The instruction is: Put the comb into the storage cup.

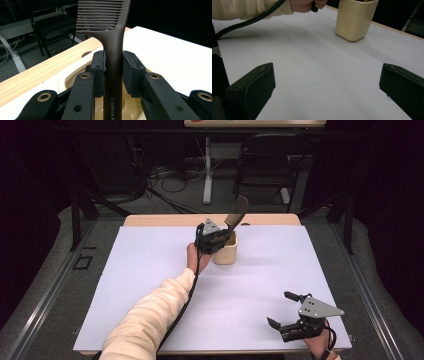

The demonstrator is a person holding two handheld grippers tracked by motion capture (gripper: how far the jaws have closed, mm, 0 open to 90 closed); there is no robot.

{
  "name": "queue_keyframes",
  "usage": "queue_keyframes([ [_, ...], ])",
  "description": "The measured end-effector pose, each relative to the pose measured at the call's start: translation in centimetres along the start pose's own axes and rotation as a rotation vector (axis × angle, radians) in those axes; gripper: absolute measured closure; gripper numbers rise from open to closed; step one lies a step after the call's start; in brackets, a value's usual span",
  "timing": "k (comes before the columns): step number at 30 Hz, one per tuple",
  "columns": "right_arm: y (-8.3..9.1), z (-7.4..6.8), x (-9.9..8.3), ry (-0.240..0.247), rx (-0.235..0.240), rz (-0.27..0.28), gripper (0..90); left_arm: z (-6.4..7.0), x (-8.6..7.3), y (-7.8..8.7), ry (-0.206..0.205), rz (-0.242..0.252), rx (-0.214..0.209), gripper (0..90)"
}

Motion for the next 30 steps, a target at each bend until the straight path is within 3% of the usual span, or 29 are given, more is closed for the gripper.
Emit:
queue_keyframes([
  [30, -0.04, -0.02, -0.01, -0.002, 0.001, -0.002, 0.0, 0.26, -0.08, -0.25, -0.045, -0.068, 0.009, 72.3],
])
Point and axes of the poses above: each handheld gripper's, and its own axes: y roughly backward along the jaws, x roughly out of its top, z roughly to its right, the point moved 5 cm from there along -y, roughly forward along the jaws, and after that the axes turned 9 degrees about -z, right-handed, at the moved point
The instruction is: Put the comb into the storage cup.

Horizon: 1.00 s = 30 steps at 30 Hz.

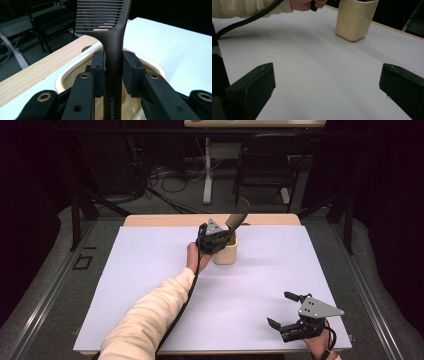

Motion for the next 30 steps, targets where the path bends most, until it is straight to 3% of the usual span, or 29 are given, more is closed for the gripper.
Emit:
queue_keyframes([
  [18, 0.0, 0.0, 0.0, 0.001, 0.002, 0.001, 0.0, 0.1, -0.2, -0.2, -0.018, -0.038, 0.002, 72.5],
  [20, 0.0, 0.0, 0.0, 0.002, 0.001, 0.002, 0.0, 0.2, 0.0, -0.1, -0.041, -0.044, 0.009, 60.1],
  [24, 0.0, 0.0, 0.0, -0.001, 0.002, 0.001, 0.0, 0.0, 0.3, 0.6, -0.043, -0.033, 0.015, 44.7],
  [30, 0.0, 0.0, 0.0, -0.002, 0.002, 0.001, 0.0, -0.1, 0.7, 1.5, -0.055, -0.051, 0.010, 33.2],
])
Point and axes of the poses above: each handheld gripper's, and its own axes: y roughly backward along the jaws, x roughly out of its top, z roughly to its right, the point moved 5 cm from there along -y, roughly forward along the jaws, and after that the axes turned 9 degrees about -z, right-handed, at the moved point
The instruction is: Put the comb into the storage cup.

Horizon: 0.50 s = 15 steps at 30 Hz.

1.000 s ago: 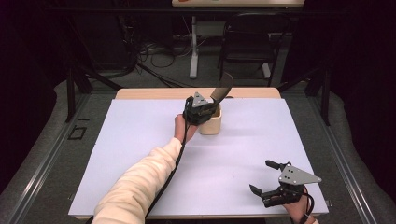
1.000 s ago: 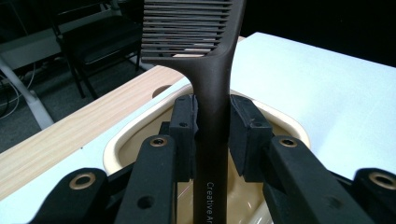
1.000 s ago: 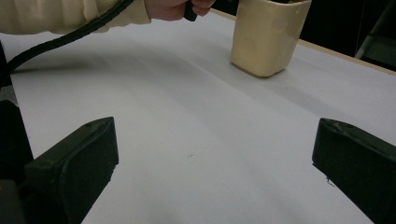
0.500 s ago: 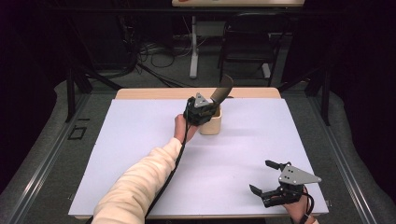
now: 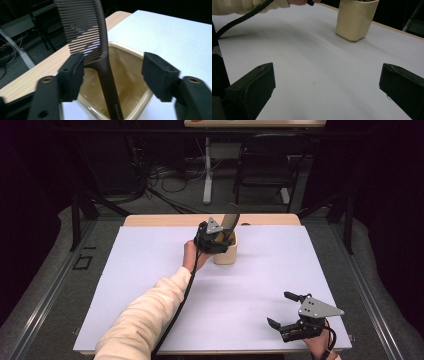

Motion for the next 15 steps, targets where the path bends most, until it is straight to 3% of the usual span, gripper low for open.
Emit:
queue_keyframes([
  [3, 0.0, 0.0, 0.0, 0.000, 0.001, 0.001, 0.0, 0.1, 0.2, 0.5, -0.009, -0.019, -0.027, 26.0],
  [7, 0.0, 0.0, 0.0, 0.000, 0.002, 0.000, 0.0, 0.2, 0.5, 1.5, -0.008, -0.033, -0.033, 16.1],
  [15, 0.0, 0.0, -0.1, 0.000, 0.004, 0.001, 0.0, 0.0, 0.4, 3.2, 0.001, -0.080, -0.069, 5.1],
])
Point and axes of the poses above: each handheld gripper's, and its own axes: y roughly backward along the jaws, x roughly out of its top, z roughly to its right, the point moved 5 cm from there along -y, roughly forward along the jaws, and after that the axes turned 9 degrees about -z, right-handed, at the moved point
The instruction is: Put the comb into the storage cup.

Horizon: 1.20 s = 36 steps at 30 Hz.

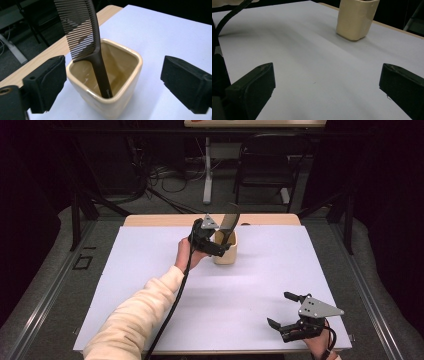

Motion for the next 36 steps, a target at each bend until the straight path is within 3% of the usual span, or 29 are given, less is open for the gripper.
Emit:
queue_keyframes([
  [6, -0.1, 0.2, -0.1, -0.004, 0.001, -0.004, 0.0, -0.5, -0.5, 1.3, 0.014, -0.016, 0.003, 0.2],
  [17, 0.3, 0.1, -0.3, -0.010, -0.001, -0.005, 0.0, -0.7, -2.1, 4.1, 0.028, -0.038, 0.026, 0.0],
  [25, 0.6, -0.2, -0.4, -0.018, -0.017, -0.013, 0.0, -0.8, -4.2, 5.9, 0.045, -0.063, 0.048, 0.0],
  [36, 0.4, -0.2, -0.4, -0.016, -0.015, -0.015, 0.0, -0.7, -7.5, 8.1, 0.074, -0.060, 0.074, 0.0],
])
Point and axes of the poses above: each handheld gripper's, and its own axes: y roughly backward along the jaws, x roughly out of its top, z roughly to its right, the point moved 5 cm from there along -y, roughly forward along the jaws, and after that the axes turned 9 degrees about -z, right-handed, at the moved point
